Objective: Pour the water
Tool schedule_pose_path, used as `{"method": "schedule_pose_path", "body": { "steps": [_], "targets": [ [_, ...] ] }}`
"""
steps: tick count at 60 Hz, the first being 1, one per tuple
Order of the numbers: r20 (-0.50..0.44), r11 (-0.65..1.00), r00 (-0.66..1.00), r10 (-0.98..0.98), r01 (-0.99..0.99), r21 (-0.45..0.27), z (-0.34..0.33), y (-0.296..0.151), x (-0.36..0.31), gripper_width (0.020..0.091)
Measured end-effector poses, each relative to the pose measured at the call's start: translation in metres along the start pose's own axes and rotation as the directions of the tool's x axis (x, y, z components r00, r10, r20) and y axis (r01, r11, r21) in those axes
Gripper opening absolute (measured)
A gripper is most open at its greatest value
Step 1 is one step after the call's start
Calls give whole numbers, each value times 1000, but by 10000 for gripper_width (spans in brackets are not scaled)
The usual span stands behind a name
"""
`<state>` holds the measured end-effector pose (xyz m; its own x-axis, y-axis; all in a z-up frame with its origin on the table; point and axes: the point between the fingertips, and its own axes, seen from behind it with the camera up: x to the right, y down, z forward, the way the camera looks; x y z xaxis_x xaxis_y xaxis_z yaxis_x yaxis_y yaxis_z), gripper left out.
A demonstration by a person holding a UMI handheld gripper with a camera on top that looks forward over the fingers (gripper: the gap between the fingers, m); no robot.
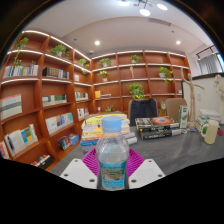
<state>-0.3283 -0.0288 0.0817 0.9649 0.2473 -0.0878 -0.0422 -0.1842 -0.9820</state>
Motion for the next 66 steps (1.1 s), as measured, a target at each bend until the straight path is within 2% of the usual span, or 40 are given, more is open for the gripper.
{"method": "schedule_pose_path", "body": {
  "steps": [8,14,23,29,36,41,50,58,66],
  "targets": [
    [-22,996,997,78,-79,-33,-5,-2,34,304],
    [-33,974,974,226,-227,-19,-9,-17,77,304],
    [-8,832,834,551,-549,76,-12,-53,154,304],
    [34,644,656,754,-748,158,-20,-84,208,304],
    [122,402,436,892,-886,232,-30,-112,266,305],
    [183,251,303,935,-932,260,-19,-121,307,303],
    [295,-39,44,954,-962,271,-14,-137,357,304],
    [385,-281,-178,906,-932,230,-9,-138,383,302],
    [423,-438,-334,842,-881,176,-2,-134,394,304]
  ]
}}
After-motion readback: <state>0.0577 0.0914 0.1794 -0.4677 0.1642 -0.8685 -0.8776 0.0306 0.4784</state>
